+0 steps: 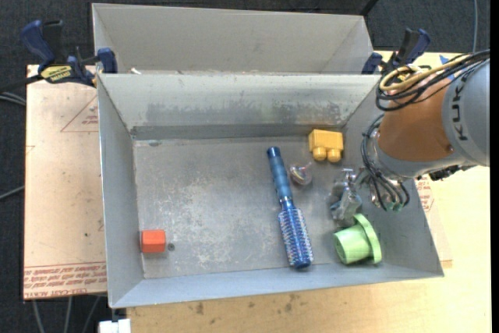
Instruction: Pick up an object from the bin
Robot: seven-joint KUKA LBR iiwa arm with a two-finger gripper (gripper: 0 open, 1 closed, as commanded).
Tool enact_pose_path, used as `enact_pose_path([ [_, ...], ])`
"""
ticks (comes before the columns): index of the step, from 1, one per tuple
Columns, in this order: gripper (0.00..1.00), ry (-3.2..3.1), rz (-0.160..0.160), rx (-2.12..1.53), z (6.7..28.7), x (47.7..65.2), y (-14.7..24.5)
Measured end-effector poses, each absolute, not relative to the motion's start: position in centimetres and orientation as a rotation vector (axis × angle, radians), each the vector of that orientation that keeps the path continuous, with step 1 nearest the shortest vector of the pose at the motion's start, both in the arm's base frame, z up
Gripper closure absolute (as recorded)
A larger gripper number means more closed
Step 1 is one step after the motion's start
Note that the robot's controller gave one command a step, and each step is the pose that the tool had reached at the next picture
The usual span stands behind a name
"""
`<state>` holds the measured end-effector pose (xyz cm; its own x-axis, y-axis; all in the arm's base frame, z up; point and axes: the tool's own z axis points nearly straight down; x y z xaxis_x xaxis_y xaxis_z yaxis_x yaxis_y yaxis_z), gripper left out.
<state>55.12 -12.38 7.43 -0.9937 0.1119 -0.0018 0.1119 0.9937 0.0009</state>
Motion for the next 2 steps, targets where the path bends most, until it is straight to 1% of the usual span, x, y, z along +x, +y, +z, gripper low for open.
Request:
enact_pose_path([
  [1, 1.0, 3.133, -0.001, 0.162, 12.7, 51.0, -14.4],
  [2, 1.0, 3.129, -0.002, 0.157, 19.8, 49.7, -13.9],
])
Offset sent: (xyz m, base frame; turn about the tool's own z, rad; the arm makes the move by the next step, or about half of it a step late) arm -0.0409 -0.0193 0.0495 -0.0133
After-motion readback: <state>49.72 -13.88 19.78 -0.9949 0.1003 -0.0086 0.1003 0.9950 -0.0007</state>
